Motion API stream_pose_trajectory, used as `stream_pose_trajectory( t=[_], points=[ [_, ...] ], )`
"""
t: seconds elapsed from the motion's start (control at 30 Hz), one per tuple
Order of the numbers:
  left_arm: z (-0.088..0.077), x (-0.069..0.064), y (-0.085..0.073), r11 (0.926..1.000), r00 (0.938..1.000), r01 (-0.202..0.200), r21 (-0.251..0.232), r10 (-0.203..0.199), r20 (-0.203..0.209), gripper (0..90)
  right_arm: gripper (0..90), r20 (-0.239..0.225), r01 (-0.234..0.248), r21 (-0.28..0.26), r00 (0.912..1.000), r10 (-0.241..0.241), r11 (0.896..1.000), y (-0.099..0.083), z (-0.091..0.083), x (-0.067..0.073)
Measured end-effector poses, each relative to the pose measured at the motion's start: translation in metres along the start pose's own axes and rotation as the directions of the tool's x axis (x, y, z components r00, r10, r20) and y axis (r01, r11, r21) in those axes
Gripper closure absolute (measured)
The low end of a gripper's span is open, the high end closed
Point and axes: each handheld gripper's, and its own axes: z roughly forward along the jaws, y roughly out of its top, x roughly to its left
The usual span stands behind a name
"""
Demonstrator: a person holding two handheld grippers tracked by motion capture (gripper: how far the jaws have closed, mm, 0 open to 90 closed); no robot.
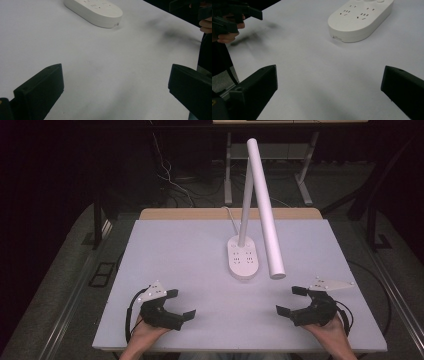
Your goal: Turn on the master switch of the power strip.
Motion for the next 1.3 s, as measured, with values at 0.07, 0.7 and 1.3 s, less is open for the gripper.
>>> stream_pose_trajectory(
  t=[0.07, 0.7, 1.3],
  points=[
    [0.000, -0.001, 0.000, 1.0000, 1.0000, 0.004, 0.000, -0.004, 0.004, 0.0, 0.2, -0.003, 0.000, 0.001, 1.0000, 0.000, 1.000, 0.000, 0.000, 0.001],
    [-0.001, -0.006, 0.006, 0.9993, 0.9994, -0.021, 0.033, 0.020, 0.028, 0.0, 0.2, -0.032, 0.003, 0.046, 0.9995, -0.002, 0.999, -0.001, 0.004, 0.005],
    [-0.003, 0.000, 0.026, 0.9976, 0.9985, -0.003, 0.068, -0.001, 0.054, 0.0, 0.2, -0.048, 0.002, 0.052, 0.9989, 0.000, 0.999, 0.000, 0.005, 0.003]
  ],
)
